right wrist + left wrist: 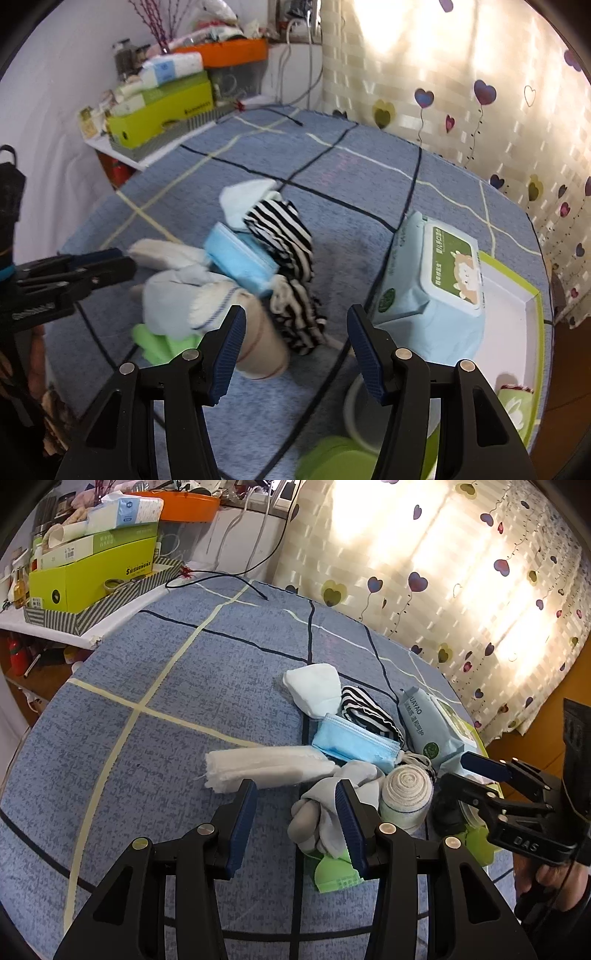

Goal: Organize soft objects
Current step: 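Grasp the black-white striped sock with the right gripper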

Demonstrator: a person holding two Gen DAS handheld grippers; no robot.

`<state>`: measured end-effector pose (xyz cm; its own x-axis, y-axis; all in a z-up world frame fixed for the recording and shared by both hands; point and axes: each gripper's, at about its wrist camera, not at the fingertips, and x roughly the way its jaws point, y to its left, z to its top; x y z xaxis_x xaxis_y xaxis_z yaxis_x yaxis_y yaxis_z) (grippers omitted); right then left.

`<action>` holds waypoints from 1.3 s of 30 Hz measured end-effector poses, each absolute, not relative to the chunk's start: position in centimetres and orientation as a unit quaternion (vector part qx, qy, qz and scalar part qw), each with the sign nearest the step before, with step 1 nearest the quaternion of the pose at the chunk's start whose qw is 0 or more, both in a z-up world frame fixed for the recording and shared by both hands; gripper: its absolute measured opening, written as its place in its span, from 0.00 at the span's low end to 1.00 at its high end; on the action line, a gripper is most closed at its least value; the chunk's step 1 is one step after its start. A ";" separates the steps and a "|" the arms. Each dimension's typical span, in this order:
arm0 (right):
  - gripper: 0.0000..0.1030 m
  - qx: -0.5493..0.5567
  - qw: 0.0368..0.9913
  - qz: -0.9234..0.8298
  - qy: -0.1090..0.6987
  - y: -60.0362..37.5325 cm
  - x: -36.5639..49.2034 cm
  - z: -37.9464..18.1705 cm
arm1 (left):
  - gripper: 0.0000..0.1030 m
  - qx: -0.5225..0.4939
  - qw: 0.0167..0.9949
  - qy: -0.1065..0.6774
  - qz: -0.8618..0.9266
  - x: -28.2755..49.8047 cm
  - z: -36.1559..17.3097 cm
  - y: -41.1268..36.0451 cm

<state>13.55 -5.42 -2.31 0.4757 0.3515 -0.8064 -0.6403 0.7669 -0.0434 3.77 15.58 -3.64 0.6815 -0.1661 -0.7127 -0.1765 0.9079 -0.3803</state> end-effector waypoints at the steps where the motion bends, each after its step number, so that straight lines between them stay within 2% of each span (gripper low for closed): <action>1: 0.54 -0.178 0.838 0.294 0.424 -5.3 13.8 -2.5 | 0.44 -0.215 0.891 0.399 0.003 3.8 -3.7 15.7; 10: 0.35 -0.222 0.802 0.291 0.472 -4.0 16.1 -5.2 | 0.44 -0.220 0.889 0.401 0.014 4.2 -4.0 16.4; 12: 0.26 -0.227 0.794 0.299 0.478 -3.8 16.2 -5.7 | 0.44 -0.220 0.889 0.400 0.017 4.3 -4.0 16.6; 13: 0.16 -0.228 0.792 0.302 0.479 -3.8 16.2 -5.8 | 0.44 -0.221 0.889 0.400 0.018 4.4 -4.0 16.8; 14: 0.11 -0.229 0.792 0.303 0.477 -3.7 16.1 -5.8 | 0.44 -0.221 0.889 0.400 0.019 4.5 -4.0 16.9; 27: 0.11 -0.175 0.838 0.313 0.411 -6.1 13.4 -1.0 | 0.44 -0.208 0.890 0.405 0.027 6.1 -5.0 18.1; 39: 0.11 -0.165 0.838 0.336 0.397 -5.8 12.0 -0.3 | 0.44 -0.179 0.900 0.397 -0.002 5.6 -4.2 16.9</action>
<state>11.95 -5.82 -0.30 0.4601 0.4320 -0.7757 -0.6938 0.7201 -0.0104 5.56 16.94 -4.22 0.6846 -0.1461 -0.7141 -0.1380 0.9360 -0.3238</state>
